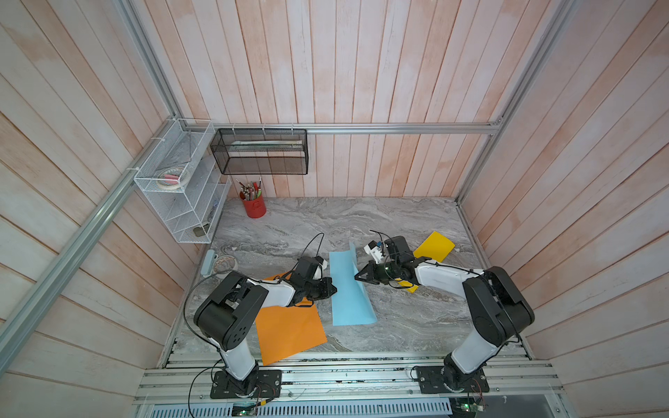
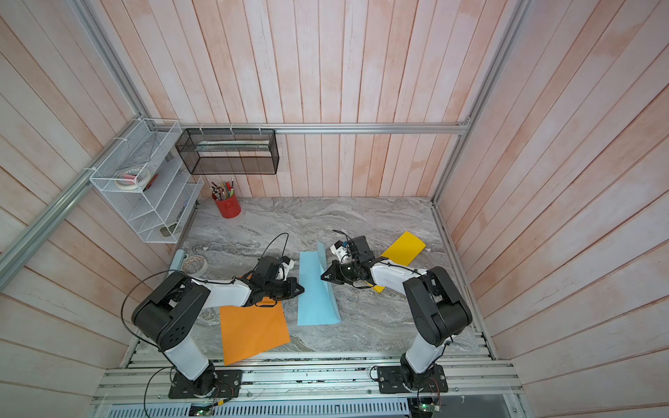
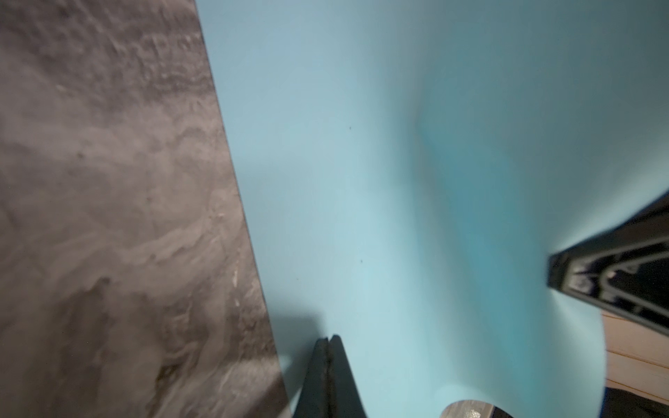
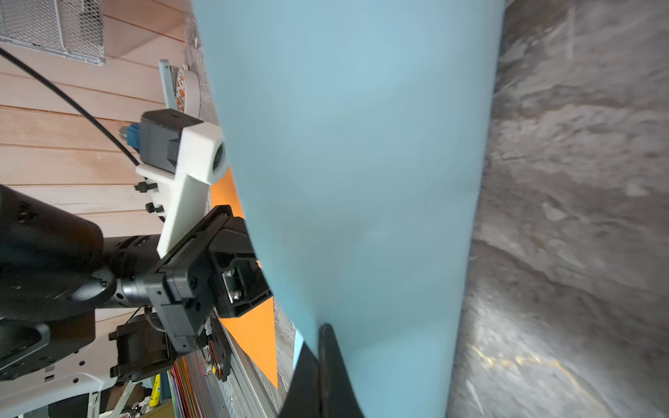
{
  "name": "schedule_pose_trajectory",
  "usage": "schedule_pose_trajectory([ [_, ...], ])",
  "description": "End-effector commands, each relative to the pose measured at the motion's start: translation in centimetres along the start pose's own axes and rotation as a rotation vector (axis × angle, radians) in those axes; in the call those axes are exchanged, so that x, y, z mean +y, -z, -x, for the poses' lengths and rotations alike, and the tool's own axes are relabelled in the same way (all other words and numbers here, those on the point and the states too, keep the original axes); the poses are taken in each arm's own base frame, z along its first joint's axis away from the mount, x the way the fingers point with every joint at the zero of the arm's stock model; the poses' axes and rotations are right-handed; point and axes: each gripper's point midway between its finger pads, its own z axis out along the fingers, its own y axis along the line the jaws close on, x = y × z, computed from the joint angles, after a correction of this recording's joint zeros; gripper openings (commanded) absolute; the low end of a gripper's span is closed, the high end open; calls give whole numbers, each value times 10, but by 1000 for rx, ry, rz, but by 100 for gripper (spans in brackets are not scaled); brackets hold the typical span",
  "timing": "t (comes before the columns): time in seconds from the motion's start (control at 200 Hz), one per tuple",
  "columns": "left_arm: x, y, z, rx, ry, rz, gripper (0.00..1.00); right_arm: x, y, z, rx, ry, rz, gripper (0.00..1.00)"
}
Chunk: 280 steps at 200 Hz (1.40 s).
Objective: Fold the rectangular paper in half along the long edge
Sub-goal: Fold the paper at the center of the board.
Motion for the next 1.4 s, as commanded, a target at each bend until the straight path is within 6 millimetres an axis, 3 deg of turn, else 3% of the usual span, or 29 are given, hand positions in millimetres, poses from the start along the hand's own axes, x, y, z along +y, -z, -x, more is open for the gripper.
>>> schedule_pose_trajectory([
  [0.0,20,-6,-22,61,34,61,0,5,-11,10,-19,-27,3,0],
  [0.23,19,-6,-20,59,36,55,0,9,-30,19,-21,-89,84,0],
  [0.53,19,-7,-21,65,40,57,0,15,-62,9,58,-78,114,0],
  [1.395,18,-6,-20,76,40,63,0,-17,-90,6,93,-112,53,0],
])
